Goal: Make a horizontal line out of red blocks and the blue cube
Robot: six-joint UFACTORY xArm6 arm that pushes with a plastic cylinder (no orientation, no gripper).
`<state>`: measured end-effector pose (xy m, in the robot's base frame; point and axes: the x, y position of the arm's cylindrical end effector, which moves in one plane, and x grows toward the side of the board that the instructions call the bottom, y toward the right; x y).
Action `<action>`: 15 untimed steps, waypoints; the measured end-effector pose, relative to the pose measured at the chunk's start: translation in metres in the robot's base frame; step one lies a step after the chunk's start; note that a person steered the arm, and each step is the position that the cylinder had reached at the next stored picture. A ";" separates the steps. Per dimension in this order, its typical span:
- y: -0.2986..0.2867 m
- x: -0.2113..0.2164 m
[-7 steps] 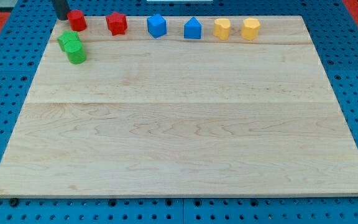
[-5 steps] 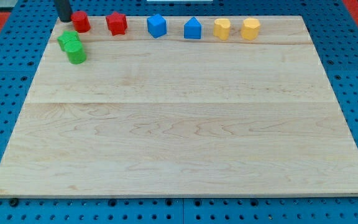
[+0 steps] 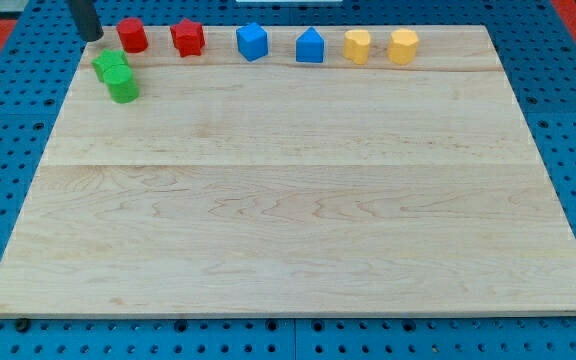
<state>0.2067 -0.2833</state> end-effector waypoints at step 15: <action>0.171 -0.015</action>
<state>0.1913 -0.1126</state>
